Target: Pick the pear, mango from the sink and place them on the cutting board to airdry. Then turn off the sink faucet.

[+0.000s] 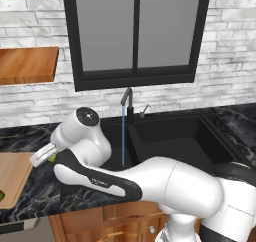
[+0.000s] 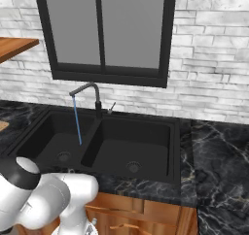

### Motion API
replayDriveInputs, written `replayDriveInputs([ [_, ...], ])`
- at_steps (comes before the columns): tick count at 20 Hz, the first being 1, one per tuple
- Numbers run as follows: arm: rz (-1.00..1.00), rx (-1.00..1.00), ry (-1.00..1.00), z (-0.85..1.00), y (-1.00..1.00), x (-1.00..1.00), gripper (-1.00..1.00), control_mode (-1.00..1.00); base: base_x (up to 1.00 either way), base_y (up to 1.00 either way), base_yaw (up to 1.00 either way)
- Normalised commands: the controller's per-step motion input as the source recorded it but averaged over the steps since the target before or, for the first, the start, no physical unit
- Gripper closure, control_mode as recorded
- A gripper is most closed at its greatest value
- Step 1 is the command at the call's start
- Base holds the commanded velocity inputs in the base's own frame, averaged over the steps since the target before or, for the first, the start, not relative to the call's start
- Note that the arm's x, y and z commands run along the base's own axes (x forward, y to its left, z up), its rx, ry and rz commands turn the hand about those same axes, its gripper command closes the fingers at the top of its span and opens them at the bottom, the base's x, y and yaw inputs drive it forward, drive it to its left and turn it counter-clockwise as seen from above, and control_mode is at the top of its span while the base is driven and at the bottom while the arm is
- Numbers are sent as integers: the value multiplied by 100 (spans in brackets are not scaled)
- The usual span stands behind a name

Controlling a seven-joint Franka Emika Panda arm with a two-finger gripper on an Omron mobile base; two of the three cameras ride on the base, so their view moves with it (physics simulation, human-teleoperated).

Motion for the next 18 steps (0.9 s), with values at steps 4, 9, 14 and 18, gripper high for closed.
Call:
replayDriveInputs([
  [4, 15, 0, -13, 10, 32, -1, 100, -100, 0, 0, 0],
  [9, 10, 0, -8, 2, 36, 14, 100, -100, 0, 0, 0],
  [14, 1, -8, 0, 1, 40, 6, 100, -100, 0, 0, 0],
  [18, 0, -13, 0, 0, 30, 0, 100, -100, 0, 0, 0],
])
